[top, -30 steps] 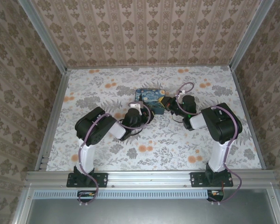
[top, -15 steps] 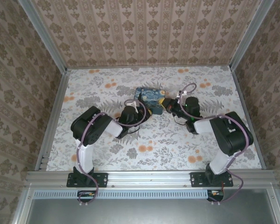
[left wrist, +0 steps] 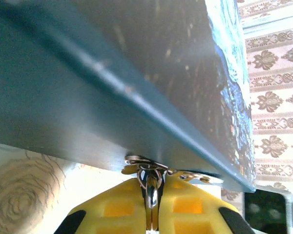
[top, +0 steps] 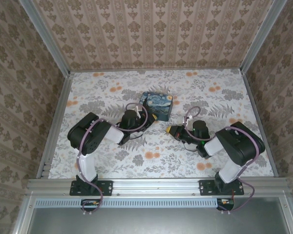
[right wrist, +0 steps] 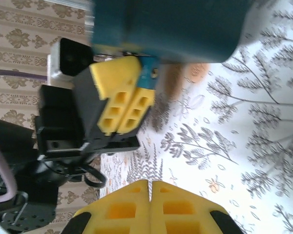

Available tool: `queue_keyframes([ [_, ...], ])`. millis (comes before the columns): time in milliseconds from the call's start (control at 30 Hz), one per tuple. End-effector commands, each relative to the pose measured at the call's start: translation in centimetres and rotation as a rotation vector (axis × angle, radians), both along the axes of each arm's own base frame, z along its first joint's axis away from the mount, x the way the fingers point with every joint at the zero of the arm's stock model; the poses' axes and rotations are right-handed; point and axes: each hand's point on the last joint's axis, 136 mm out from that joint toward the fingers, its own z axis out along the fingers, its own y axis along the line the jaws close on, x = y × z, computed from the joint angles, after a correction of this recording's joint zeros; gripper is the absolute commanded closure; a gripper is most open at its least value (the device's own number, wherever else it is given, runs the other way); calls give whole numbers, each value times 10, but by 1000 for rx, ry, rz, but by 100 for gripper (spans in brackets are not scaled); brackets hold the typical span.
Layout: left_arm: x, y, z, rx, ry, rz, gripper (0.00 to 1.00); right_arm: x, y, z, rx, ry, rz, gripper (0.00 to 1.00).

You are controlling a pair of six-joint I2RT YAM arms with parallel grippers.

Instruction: Unlock the padlock with the key

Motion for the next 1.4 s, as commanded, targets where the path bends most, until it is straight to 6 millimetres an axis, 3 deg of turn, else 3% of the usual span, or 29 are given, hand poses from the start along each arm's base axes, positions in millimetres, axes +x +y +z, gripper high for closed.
queue_keyframes([
  [0,-9,-7,36,-106,-26,-48,100,4,4,11,35,-72,-30,100],
  [167,-14,-6,43,-153,-16,-51,100,2,10,12,2,-111,-44,100],
  [467,-18,-5,42,-254,21,-46,100,4,2,19,-43,-179,-87,100],
  [867,-27,-3,43,-243,14,-63,100,15,3,38,-59,-283,-99,100],
  [1367,-31,-11,51,-266,19,-80,100,28,7,43,-48,-280,-153,100],
])
